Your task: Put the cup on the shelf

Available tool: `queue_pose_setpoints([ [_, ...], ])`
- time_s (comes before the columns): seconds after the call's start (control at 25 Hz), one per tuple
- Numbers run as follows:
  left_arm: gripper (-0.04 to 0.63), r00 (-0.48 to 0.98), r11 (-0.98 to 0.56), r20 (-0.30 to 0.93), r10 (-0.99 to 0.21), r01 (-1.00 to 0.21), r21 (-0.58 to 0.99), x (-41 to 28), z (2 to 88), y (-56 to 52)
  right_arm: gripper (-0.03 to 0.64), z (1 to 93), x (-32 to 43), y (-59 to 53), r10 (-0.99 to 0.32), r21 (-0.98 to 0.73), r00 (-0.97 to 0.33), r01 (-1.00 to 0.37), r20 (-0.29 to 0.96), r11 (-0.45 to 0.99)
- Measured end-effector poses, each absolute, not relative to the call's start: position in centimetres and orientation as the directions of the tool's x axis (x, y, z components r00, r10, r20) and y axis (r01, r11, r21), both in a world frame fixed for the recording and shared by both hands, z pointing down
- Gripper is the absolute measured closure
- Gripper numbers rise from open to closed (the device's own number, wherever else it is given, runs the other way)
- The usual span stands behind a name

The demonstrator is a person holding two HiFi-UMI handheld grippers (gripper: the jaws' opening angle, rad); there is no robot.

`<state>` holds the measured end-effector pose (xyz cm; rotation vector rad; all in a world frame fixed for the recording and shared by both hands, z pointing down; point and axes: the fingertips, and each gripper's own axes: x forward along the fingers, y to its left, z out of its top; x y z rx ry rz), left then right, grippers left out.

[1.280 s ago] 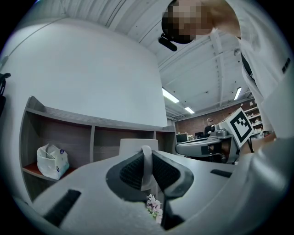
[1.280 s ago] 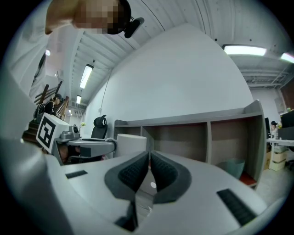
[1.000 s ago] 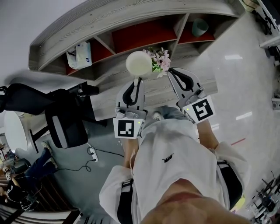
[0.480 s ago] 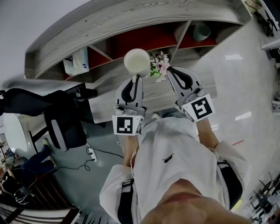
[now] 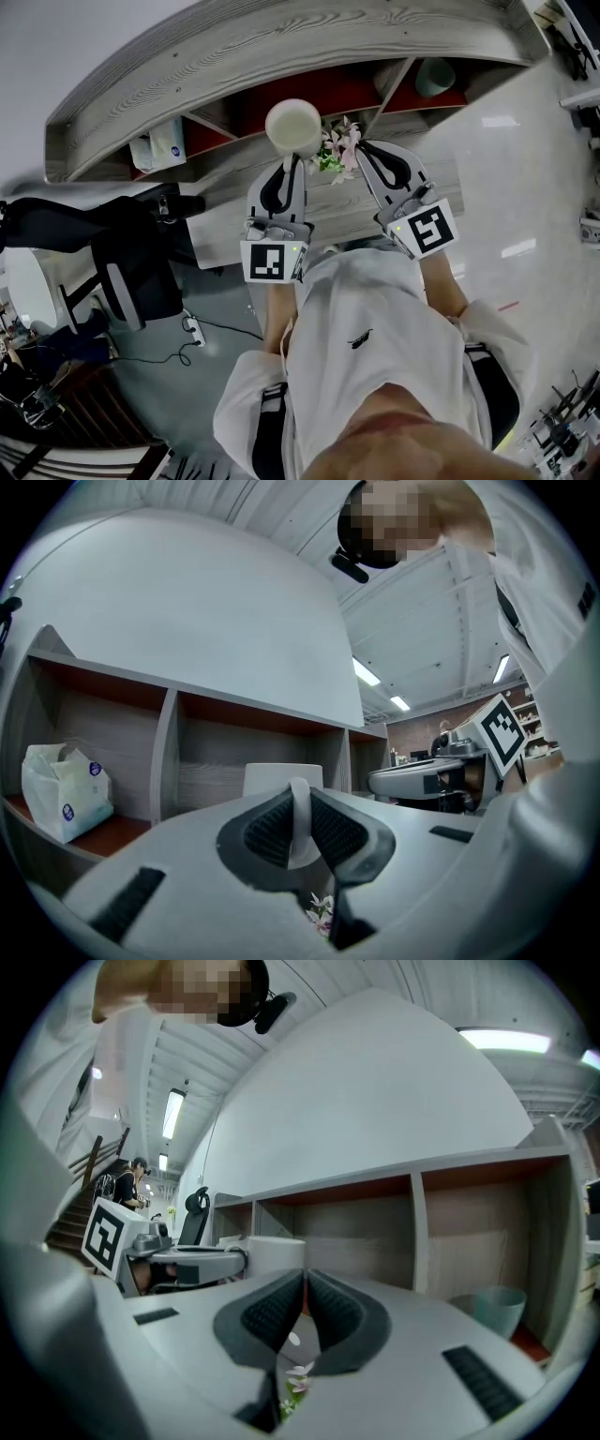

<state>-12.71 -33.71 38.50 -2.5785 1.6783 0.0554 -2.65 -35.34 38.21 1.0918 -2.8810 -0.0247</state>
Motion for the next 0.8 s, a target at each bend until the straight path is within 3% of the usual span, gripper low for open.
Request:
queue_pose_setpoints([
  [0.8, 0.546, 0.402, -0.402, -0.058, -0.914, -0.916, -0.018, -13.0, 40.4, -37.2, 0.580, 39.1, -2.8, -37.9, -0.666, 0.040, -0.743, -0.665, 0.066, 0.746],
])
